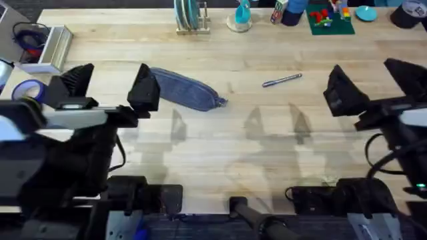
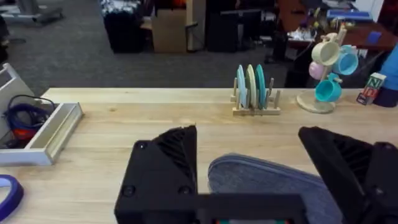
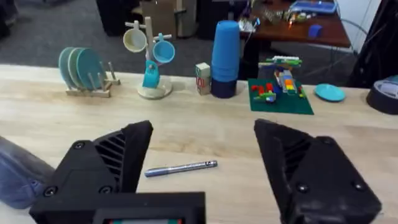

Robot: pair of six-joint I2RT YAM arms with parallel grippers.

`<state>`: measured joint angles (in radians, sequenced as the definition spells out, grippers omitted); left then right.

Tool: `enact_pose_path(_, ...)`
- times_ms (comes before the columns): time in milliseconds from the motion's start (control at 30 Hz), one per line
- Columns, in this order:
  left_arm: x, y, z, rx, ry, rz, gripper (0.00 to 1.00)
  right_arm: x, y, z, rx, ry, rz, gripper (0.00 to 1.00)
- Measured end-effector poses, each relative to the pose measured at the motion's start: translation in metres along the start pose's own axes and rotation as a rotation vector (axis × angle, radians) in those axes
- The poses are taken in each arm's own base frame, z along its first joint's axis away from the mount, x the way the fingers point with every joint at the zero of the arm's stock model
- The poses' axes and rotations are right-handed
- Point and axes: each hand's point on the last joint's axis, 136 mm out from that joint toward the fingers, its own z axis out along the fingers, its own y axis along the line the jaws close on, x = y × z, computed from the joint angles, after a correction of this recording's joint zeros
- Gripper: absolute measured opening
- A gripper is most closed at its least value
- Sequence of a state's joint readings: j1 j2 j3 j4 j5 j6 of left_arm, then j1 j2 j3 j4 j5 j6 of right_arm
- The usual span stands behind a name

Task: Unzip the bag, pick up the pens from the table one at a time and place them inside, then zip the bag closed.

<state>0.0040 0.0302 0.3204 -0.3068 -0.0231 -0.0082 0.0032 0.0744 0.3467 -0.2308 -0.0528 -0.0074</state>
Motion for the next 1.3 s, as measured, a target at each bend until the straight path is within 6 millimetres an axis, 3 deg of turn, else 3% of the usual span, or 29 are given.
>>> enact_pose_path(267,-0.027,0.000,0.001,-0.001,0.107,0.002,0.992,-0.044,0.001,0.002,-0.011,0.041,0.004,0.996)
enact_pose_path(367,-0.033,0.000,0.006,-0.002,0.162,0.004,0.992,-0.051,0.002,0.008,-0.020,0.087,0.008,0.996)
enact_pose_path(1100,-0.066,-0.004,0.046,0.008,0.568,0.010,0.991,-0.055,0.007,0.057,-0.074,0.595,0.073,0.996)
enact_pose_path(1300,-0.054,-0.006,0.067,0.016,0.631,0.008,0.993,-0.044,0.006,0.071,-0.074,0.660,0.081,0.996)
